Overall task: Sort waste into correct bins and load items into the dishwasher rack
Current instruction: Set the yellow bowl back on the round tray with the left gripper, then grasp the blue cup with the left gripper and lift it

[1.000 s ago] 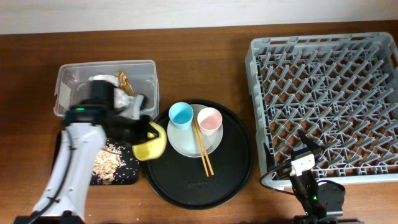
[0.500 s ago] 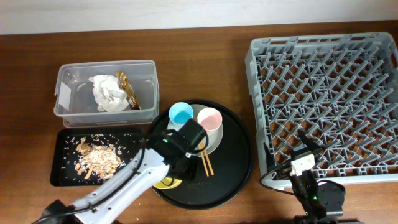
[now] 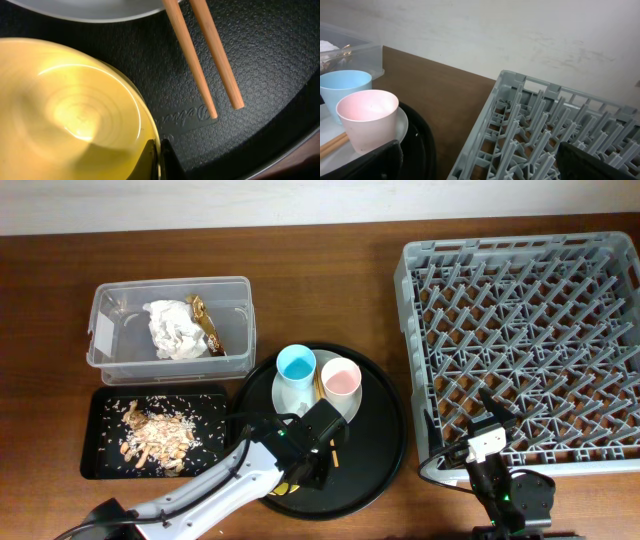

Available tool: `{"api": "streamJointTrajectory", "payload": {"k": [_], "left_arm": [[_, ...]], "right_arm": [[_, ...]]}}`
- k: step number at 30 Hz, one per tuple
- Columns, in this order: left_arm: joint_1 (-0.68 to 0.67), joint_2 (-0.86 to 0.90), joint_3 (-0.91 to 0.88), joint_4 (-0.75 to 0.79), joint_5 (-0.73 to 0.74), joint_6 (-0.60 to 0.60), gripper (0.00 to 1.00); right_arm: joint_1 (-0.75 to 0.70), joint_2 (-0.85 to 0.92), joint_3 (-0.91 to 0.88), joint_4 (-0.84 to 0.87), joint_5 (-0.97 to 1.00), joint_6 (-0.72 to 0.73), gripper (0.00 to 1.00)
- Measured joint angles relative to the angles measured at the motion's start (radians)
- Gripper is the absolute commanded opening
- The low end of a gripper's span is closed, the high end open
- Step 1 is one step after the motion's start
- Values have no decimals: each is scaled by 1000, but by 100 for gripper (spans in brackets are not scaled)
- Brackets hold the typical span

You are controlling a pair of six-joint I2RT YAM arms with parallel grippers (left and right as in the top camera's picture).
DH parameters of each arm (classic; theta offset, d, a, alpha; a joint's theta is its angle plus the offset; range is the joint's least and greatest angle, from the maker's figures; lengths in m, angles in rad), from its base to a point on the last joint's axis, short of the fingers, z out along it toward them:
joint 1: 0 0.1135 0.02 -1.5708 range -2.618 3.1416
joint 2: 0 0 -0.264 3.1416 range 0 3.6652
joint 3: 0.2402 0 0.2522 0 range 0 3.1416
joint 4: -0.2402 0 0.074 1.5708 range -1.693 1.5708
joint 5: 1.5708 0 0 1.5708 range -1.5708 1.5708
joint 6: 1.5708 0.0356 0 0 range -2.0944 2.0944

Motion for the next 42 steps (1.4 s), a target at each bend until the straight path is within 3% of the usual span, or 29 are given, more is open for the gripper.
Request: {"api": "streamJointTrajectory", "payload": {"k": [1, 2, 6, 8, 10, 12, 13, 15, 19, 21, 22, 26, 40, 41, 42], "left_arm": [[0, 0, -2, 0, 0, 0, 13], [-1, 0, -4, 0, -5, 0, 33], [-2, 0, -27, -21, -6, -19, 40], [-2, 2, -5, -112, -3, -21, 41], [-2, -8, 126, -211, -23, -21, 53], [6, -48, 365, -297, -132, -18, 61], [27, -57, 457, -333, -182, -7, 67], [114, -80, 589, -307, -292, 7, 70], [311, -82, 599, -282, -358, 12, 83], [346, -82, 599, -281, -360, 13, 87], [346, -82, 599, -281, -355, 14, 98], [346, -74, 599, -229, -339, 16, 99], [346, 229, 598, -206, -133, 16, 99], [346, 235, 598, -206, -122, 16, 98], [346, 237, 598, -204, -118, 16, 90]], "right_arm": [[0, 0, 0, 0, 0, 0, 99], [0, 0, 0, 0, 0, 0, 99], [0, 0, 0, 0, 0, 0, 99], [0, 0, 0, 0, 0, 1, 99], [0, 0, 0, 0, 0, 0, 99], [0, -1, 0, 0, 0, 0, 99], [0, 0, 0, 0, 0, 0, 99], [0, 0, 0, 0, 0, 0, 99], [0, 0, 0, 0, 0, 0, 99], [0, 0, 0, 0, 0, 0, 99], [0, 0, 0, 0, 0, 0, 99], [0, 0, 0, 0, 0, 0, 99], [0, 0, 0, 0, 0, 0, 99], [0, 0, 0, 0, 0, 1, 99], [0, 0, 0, 0, 0, 0, 99]]}}
